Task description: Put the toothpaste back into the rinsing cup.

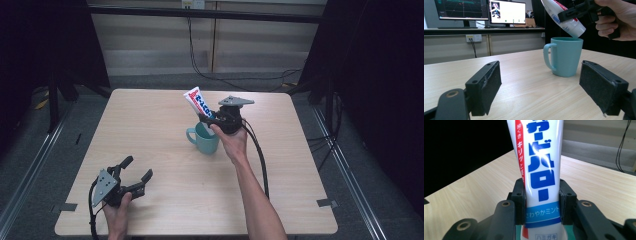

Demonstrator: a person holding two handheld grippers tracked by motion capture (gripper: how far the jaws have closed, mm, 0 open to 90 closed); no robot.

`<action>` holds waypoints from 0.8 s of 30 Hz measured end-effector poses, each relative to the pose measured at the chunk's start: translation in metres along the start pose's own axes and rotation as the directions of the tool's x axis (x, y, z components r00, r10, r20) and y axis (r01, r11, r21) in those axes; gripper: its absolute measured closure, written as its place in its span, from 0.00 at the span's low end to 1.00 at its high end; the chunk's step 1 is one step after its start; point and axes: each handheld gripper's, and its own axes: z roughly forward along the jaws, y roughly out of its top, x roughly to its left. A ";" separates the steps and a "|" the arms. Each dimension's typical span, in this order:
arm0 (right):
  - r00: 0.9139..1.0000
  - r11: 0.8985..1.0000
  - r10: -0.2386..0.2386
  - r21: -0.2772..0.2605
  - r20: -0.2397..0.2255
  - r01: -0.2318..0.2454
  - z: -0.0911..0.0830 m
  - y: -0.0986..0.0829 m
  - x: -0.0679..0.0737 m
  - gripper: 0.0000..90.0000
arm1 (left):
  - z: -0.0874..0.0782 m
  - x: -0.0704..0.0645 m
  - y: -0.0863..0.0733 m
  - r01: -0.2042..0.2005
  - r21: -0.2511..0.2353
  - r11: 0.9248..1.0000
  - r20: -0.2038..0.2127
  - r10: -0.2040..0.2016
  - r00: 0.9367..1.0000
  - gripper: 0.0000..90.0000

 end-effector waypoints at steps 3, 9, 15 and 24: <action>1.000 1.000 0.002 0.006 0.005 -0.002 0.002 -0.001 -0.002 0.72 | 0.000 0.000 0.000 0.000 0.000 1.000 -0.001 0.000 1.000 0.19; 1.000 1.000 0.009 0.026 0.020 -0.009 0.006 -0.006 -0.005 0.72 | 0.000 0.000 0.000 -0.001 0.002 1.000 0.001 0.001 1.000 0.19; 1.000 0.999 0.020 0.049 0.018 -0.020 0.011 -0.010 -0.008 0.72 | 0.000 0.000 0.000 0.000 0.003 1.000 0.001 0.000 1.000 0.19; 1.000 0.998 0.013 0.064 0.020 -0.014 0.016 -0.013 -0.007 0.71 | 0.000 0.000 0.000 -0.002 0.004 1.000 0.001 0.002 1.000 0.19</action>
